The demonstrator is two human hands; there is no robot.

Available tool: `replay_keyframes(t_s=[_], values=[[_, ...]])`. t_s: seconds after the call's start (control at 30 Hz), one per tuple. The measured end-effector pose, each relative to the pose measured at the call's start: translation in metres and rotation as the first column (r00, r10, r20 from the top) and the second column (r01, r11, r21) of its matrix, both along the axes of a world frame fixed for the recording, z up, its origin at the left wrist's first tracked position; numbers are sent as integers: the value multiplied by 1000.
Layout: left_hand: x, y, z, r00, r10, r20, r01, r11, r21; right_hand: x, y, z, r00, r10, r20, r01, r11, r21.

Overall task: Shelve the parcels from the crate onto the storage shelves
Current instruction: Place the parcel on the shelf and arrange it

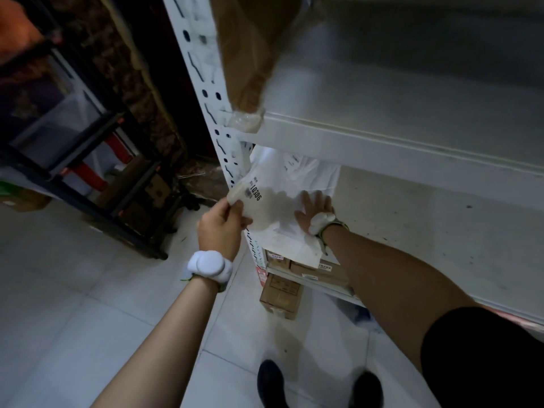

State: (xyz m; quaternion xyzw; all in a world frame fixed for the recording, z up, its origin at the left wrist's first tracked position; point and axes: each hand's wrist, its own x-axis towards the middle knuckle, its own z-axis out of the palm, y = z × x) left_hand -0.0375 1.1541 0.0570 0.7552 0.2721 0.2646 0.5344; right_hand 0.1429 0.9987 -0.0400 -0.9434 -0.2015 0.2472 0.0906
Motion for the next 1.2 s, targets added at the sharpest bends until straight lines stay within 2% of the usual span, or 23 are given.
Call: replay_keyframes(t_s=[0.07,0.17,0.23,0.33,0.43,0.6,0.7,0.77,0.83,0.93,1.07,1.1,1.2], values=[[-3,5,0,995,-44,-87,45,999,16,-4,2,-1,1000,7,29,-6,1000,-9],[-4,3,-6,940,-141,-310,146,989,-5,-12,-7,0,997,-7,80,9,1000,-24],[-2,2,-12,921,-109,-374,108,994,-22,-20,-10,1,995,-37,95,39,999,-20],[4,-5,-16,932,-37,-361,-21,988,-155,-37,-19,5,987,-118,106,118,993,7],[8,-10,-23,947,-8,-320,-89,954,-287,-51,-37,7,987,-157,46,155,987,31],[7,-37,-20,959,23,-282,-157,872,-464,-54,-103,19,996,-91,-18,93,987,127],[-1,-55,-17,919,-16,-394,-232,787,-572,-52,-137,27,999,-36,39,33,996,82],[-8,-77,-19,850,-95,-517,-232,814,-532,-51,-160,32,998,-17,53,14,998,66],[-13,-108,-24,775,-185,-604,-160,868,-471,-49,-181,32,999,8,47,-12,997,76],[-14,-161,-31,664,-293,-688,32,931,-365,-47,-209,28,998,50,30,-52,996,75],[-10,-223,-28,527,-347,-776,361,918,-165,-55,-253,21,991,115,73,-120,990,69],[-9,-239,-24,510,-322,-798,421,902,-95,-57,-266,22,987,129,96,-135,988,68],[-1,-277,-18,535,-287,-794,495,869,19,-62,-303,33,980,132,150,-142,988,61]])
